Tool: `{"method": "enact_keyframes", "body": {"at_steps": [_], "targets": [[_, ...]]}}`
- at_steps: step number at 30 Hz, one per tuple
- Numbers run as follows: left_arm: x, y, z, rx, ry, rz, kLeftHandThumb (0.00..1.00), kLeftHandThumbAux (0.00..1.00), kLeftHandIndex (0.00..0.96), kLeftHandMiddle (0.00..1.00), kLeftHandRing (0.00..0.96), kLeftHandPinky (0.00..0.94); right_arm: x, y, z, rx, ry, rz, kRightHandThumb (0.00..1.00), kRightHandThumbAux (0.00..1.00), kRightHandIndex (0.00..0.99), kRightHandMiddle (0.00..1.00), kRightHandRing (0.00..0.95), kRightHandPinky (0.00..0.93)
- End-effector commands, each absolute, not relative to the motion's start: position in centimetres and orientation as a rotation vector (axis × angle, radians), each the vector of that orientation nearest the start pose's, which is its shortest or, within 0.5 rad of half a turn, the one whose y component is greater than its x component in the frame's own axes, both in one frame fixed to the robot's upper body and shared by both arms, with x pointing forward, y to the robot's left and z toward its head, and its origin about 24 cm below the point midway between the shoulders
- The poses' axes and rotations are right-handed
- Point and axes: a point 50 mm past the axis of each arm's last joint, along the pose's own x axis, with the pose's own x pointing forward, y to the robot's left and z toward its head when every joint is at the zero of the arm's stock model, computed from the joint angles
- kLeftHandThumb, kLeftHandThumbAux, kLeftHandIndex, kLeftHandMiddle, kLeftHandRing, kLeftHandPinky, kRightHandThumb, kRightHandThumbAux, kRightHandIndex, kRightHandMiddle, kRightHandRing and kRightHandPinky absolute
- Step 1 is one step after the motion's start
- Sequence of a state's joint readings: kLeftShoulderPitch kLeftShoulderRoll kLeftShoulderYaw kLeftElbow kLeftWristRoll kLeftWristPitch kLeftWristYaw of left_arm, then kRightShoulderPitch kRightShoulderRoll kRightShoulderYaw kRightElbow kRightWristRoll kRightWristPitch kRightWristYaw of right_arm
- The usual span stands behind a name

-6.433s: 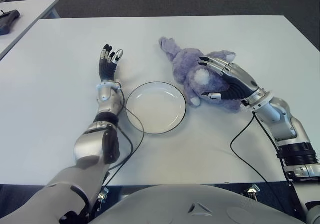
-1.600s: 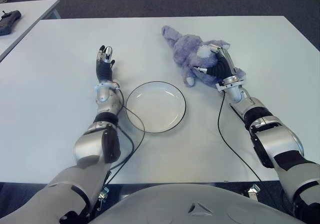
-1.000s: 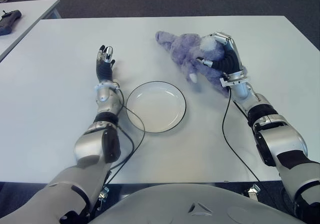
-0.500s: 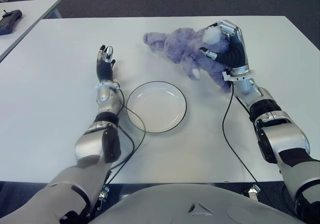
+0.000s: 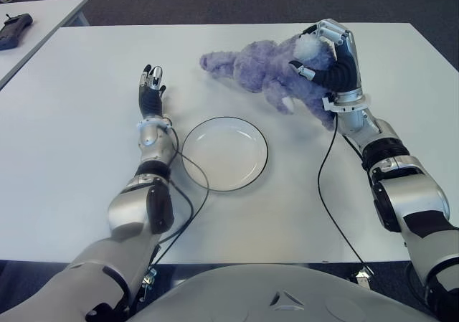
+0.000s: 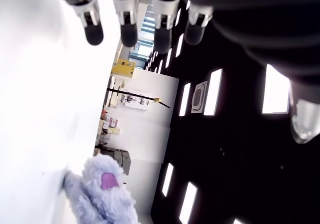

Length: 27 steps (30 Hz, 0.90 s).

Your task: Put the doll into the plate.

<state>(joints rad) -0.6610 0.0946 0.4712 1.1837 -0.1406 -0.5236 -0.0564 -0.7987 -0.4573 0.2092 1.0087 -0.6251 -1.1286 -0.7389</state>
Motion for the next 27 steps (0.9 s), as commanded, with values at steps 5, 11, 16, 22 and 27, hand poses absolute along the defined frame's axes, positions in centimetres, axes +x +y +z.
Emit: {"method": "enact_keyframes", "body": {"at_steps": [5,11,16,22,27], "targets": [[25.4,18.2,-8.7,-0.375,0.432,0.358,0.0,0.426,0.024,0.105,0.068,0.012,34.2,-17.6,17.5,-0.667,-1.124,-0.05,0.372,0.768,0.81,0.902,0.893,0.886],[25.4,18.1,-8.7,-0.373,0.441,0.353,0.0,0.426,0.02,0.109,0.069,0.004,34.0,-17.4,18.0,-0.66,-1.153,-0.049,0.341,0.784,0.797,0.9,0.893,0.883],[25.4,18.1,-8.7,-0.38,0.437,0.354,0.0,0.421,0.022,0.11,0.071,0.008,33.5,-16.6,18.2,-0.635,-1.203,-0.054,0.328,0.786,0.788,0.895,0.891,0.881],[25.4,18.1,-8.7,-0.392,0.429,0.355,0.0,0.416,0.025,0.112,0.076,0.013,33.3,-16.3,18.2,-0.642,-1.229,-0.071,0.329,0.784,0.792,0.897,0.893,0.883],[25.6,17.9,-8.6,-0.383,0.437,0.355,0.0,0.42,0.025,0.111,0.077,0.022,33.0,-15.5,18.5,-0.617,-1.266,-0.054,0.339,0.785,0.783,0.902,0.889,0.884]]}}
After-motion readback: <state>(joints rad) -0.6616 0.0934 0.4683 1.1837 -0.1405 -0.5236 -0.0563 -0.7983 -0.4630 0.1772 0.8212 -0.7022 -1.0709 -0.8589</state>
